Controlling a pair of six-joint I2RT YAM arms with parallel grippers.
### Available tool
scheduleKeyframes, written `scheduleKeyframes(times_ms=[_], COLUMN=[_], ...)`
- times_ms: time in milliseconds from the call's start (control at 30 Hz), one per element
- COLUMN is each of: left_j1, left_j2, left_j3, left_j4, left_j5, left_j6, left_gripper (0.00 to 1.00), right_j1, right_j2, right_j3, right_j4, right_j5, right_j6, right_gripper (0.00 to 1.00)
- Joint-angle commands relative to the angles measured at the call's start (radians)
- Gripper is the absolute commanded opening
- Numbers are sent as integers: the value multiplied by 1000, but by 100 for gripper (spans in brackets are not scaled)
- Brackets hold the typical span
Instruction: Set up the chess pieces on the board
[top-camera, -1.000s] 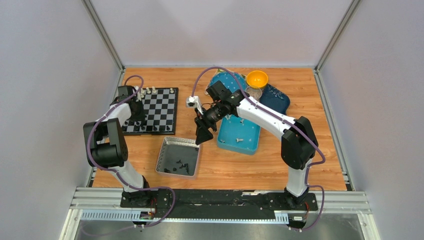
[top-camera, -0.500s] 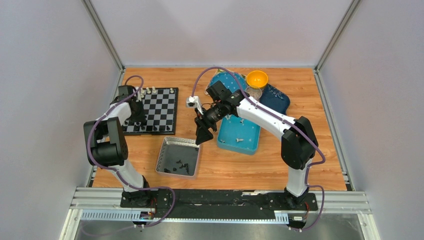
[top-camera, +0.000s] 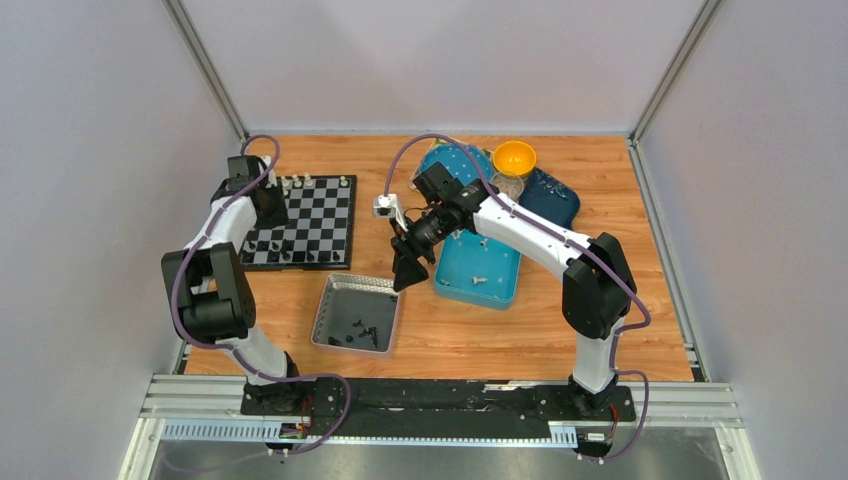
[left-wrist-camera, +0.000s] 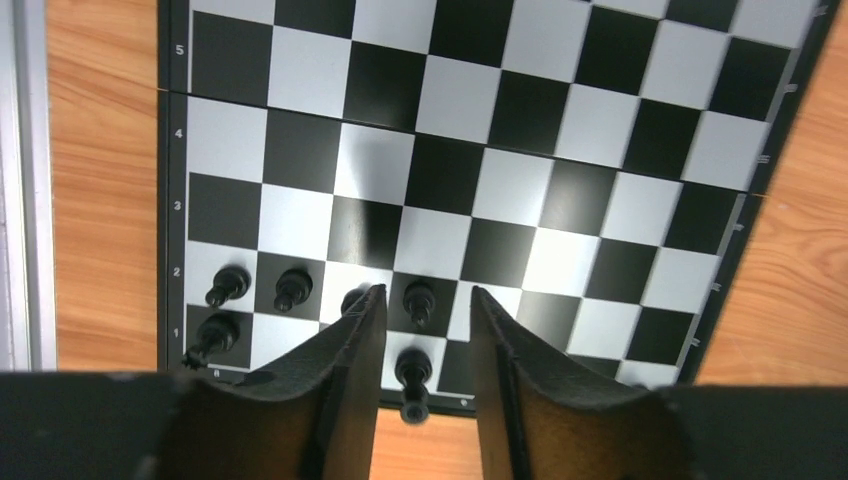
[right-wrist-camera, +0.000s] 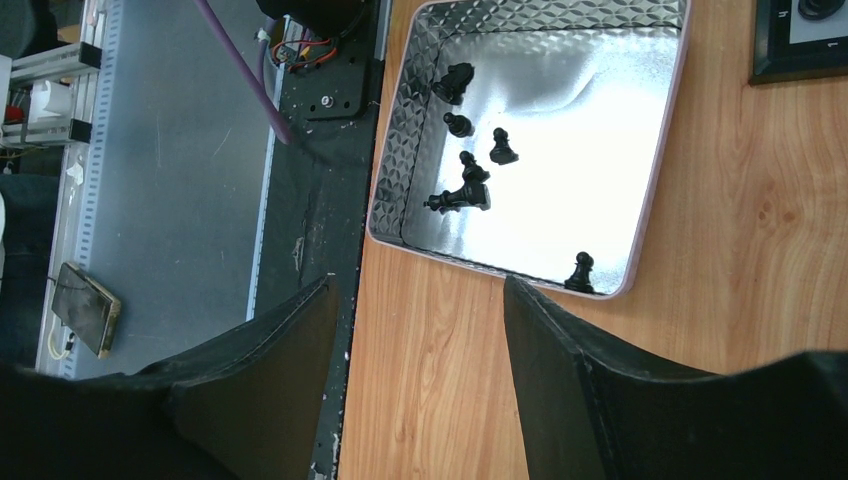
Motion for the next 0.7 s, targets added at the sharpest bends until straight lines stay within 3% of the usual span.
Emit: scheduleKeyframes(times_ms=[0,133,167,200,233,300,433,667], left_j1=[-7,7,18,30,42,71,73,73], left_j2=[-144,-303,-332,-366,-432,-496,-653,-842], left_j3=[44,-43,-66,-89,-148,-208,-334,-405], left_j4=[-23,2,10,25,37,80,79,-107], left_j5=[46,72,83,87,107,233,318,256], left_j6=[3,-48,-89,-124,-161,-241,-328,-347], left_gripper=[50,68,74,90,92,92,91,91], right_j1=[4,20,24,30,47,64,122,194], right_j2=[9,8,9,14,19,45,109,173], right_j3=[26,17,18,20,29,44,100,97], right_j4=[-23,-36,-45,-59,-84,-96,-116,103], right_j5=[-74,-121,-125,-125,-111,-80,27,182], right_j6=[-137,-305,-347,-440,-479,-555,-585,-325], right_gripper=[65,65,64,64,64,64,64,62])
